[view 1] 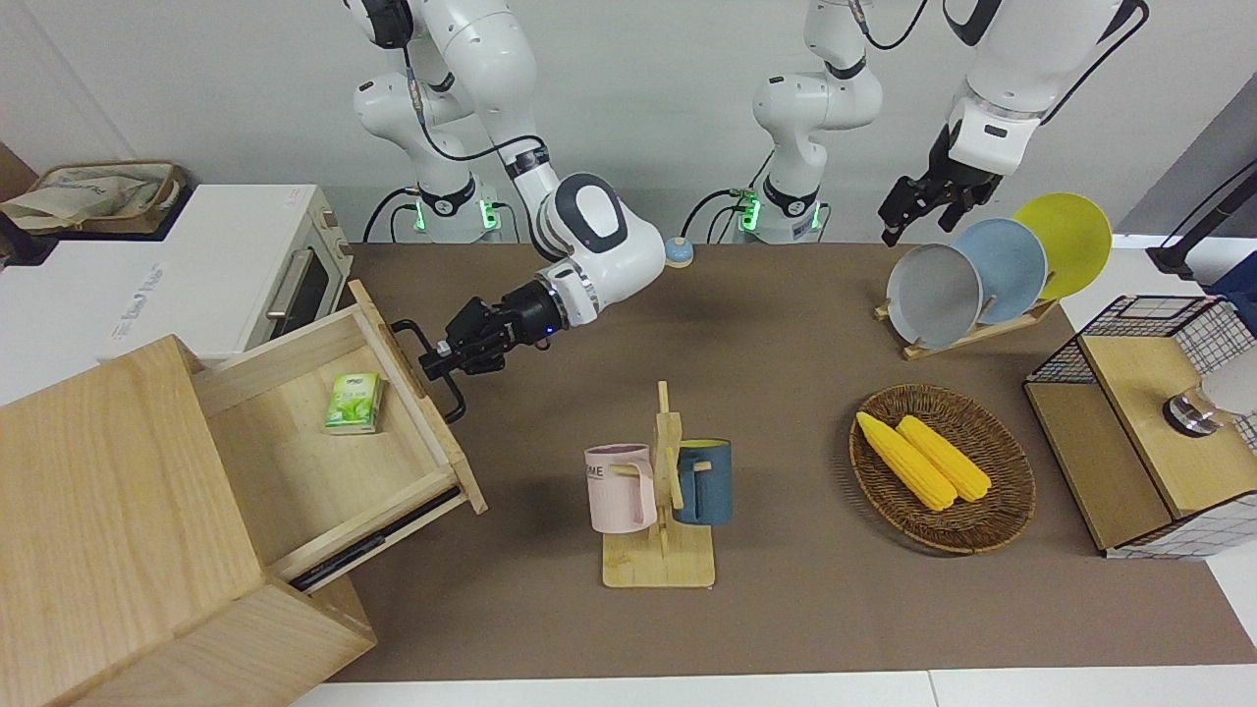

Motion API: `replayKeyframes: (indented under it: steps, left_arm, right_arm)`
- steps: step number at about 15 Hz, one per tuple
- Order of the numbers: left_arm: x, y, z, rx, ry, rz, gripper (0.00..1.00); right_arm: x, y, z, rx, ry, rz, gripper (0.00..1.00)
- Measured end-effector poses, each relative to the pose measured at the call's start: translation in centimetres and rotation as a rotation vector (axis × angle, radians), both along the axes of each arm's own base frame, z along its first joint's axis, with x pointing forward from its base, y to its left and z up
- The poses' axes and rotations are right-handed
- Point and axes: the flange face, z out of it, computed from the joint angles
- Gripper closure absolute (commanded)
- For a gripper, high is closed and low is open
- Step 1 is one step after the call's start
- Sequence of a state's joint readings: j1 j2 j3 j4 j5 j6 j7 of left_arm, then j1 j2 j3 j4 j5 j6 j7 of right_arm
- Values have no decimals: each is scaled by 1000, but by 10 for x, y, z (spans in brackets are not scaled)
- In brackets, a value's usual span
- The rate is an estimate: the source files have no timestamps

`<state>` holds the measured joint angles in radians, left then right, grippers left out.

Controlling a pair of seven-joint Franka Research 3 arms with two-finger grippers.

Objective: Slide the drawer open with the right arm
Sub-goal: 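Pull the handle toward the robot with the right gripper, sliding the drawer out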

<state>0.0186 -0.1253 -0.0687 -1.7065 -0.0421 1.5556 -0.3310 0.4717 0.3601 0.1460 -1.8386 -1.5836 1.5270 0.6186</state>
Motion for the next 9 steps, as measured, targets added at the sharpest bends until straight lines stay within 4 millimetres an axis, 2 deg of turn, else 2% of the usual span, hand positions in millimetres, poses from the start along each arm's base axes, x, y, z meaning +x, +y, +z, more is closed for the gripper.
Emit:
replayKeyframes:
  steps: [6, 9]
  left_arm:
    - [0, 0, 0, 0, 0, 0, 7]
    - [0, 0, 0, 0, 0, 0, 7]
  right_arm:
    - [-18, 25, -1, -3, 3, -2, 988]
    - [-22, 30, -1, -6, 3, 1, 988]
